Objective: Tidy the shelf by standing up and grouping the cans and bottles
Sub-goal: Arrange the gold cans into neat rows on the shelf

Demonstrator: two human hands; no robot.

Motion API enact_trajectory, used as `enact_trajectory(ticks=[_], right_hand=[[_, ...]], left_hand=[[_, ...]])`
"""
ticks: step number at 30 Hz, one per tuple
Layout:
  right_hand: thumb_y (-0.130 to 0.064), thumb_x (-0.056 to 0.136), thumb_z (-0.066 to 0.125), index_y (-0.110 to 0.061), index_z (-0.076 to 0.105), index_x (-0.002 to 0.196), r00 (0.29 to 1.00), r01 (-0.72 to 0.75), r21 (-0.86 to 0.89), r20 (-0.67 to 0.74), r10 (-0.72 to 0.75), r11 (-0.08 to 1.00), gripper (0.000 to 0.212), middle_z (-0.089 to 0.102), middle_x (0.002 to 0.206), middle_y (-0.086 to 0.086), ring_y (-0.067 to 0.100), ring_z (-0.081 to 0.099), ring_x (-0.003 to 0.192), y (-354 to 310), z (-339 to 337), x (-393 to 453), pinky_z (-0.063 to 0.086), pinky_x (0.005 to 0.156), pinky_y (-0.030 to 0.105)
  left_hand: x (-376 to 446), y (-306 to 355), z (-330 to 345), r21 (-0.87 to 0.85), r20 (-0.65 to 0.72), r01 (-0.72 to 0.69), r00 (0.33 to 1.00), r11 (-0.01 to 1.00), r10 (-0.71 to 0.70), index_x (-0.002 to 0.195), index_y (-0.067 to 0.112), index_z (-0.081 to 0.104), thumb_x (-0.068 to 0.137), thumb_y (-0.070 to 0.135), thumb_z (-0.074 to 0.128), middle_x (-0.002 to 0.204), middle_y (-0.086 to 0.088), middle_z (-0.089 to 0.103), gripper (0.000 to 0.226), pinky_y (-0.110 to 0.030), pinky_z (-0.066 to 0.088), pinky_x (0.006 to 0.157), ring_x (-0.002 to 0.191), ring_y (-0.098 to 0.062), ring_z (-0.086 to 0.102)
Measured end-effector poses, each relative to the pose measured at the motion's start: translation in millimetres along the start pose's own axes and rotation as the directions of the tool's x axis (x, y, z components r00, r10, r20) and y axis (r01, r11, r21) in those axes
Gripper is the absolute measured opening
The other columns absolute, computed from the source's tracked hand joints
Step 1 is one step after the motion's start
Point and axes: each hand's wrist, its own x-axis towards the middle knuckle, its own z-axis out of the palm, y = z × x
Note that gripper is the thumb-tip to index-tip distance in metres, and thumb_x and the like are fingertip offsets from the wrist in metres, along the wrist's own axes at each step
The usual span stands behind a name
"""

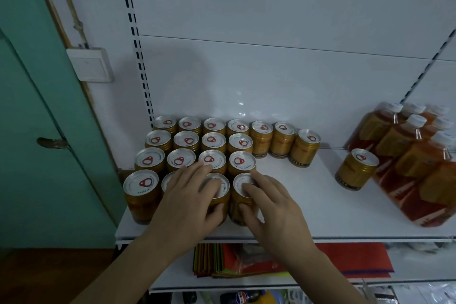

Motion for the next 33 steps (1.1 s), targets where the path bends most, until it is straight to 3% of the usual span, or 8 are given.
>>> enact_trajectory(ticks=[6,9,12,15,19,23,28,33], right_hand=[[-0.029,0.095,0.072,-0.014,0.069,0.128,1.000,-0.011,0.005,-0.009,0.011,1.000,0.037,0.064,0.145,0.010,0.031,0.062,0.131,-2.8,-1.9,0.1,0.058,0.106,0.045],[-0.039,0.099,0.066,-0.018,0.065,0.135,0.999,-0.012,0.011,0.031,0.011,1.000,0.042,0.060,0.151,0.006,0.027,0.056,0.139,-1.7,-8.0,1.0,0.054,0.112,0.044],[-0.050,0.106,0.059,-0.020,0.061,0.145,0.998,-0.059,0.045,0.025,0.058,0.997,0.049,0.054,0.159,0.002,0.021,0.047,0.148,3.8,-23.1,0.3,0.042,0.120,0.035],[-0.051,0.108,0.057,-0.016,0.064,0.144,0.989,-0.146,-0.017,-0.029,0.145,0.989,0.051,0.059,0.154,0.006,0.026,0.049,0.147,25.0,-39.7,-3.7,0.045,0.120,0.043],[-0.051,0.106,0.055,-0.014,0.067,0.141,0.965,-0.260,-0.143,-0.060,0.254,0.955,0.052,0.064,0.147,0.006,0.030,0.050,0.145,74.8,-56.0,-4.2,0.046,0.118,0.049],[-0.041,0.103,0.063,-0.012,0.066,0.139,0.966,-0.258,-0.213,-0.072,0.249,0.942,0.046,0.065,0.142,0.010,0.034,0.052,0.141,117.4,-59.2,11.0,0.042,0.121,0.050],[-0.046,0.098,0.054,-0.011,0.060,0.143,0.966,-0.237,-0.259,0.037,0.255,0.936,0.058,0.064,0.141,0.015,0.040,0.053,0.137,163.9,-47.4,47.6,0.037,0.123,0.052],[-0.053,0.098,0.034,-0.012,0.050,0.151,0.932,-0.150,-0.351,0.262,0.250,0.924,0.069,0.053,0.155,0.017,0.038,0.043,0.148,197.5,-25.6,84.9,0.026,0.126,0.051]], left_hand=[[2.1,-1.4,-2.2,-0.015,0.047,0.000,0.999,1.000,0.001,0.119,0.023,0.064,0.093,0.048,0.054,0.140,-0.001,0.056,0.037,-0.049,0.043,0.114,0.137,-0.026,0.050],[5.2,1.3,-5.2,-0.012,0.072,0.030,0.997,0.999,-0.030,0.128,0.027,0.061,0.096,0.058,0.047,0.140,0.005,0.053,0.047,-0.046,0.041,0.115,0.136,-0.021,0.049],[15.0,8.1,-9.0,0.000,0.057,0.038,0.998,0.999,-0.038,0.143,0.023,0.057,0.098,0.067,0.042,0.148,0.001,0.054,0.064,-0.051,0.043,0.116,0.141,-0.024,0.048],[39.4,23.9,-13.1,-0.010,0.056,-0.020,0.998,1.000,0.020,0.146,0.022,0.056,0.099,0.067,0.038,0.149,0.001,0.054,0.067,-0.048,0.039,0.118,0.142,-0.023,0.046],[84.5,60.6,-11.5,-0.040,0.136,-0.058,0.989,0.997,0.063,0.158,0.027,0.038,0.102,0.066,0.032,0.163,0.007,0.035,0.069,-0.039,0.018,0.127,0.154,-0.017,0.024],[135.1,87.0,12.4,0.019,0.181,-0.084,0.980,0.996,0.079,0.158,0.022,0.036,0.104,0.060,0.043,0.161,0.002,0.037,0.066,-0.043,0.022,0.127,0.153,-0.021,0.025],[196.3,91.5,60.4,0.145,0.241,-0.063,0.970,0.987,0.027,0.155,0.020,0.039,0.101,0.060,0.044,0.158,-0.002,0.044,0.067,-0.050,0.024,0.124,0.150,-0.028,0.031],[225.2,97.0,87.6,0.184,0.311,-0.036,0.950,0.982,-0.024,0.165,0.016,0.023,0.108,0.045,0.040,0.173,-0.008,0.022,0.066,-0.054,0.014,0.128,0.158,-0.033,0.017]])
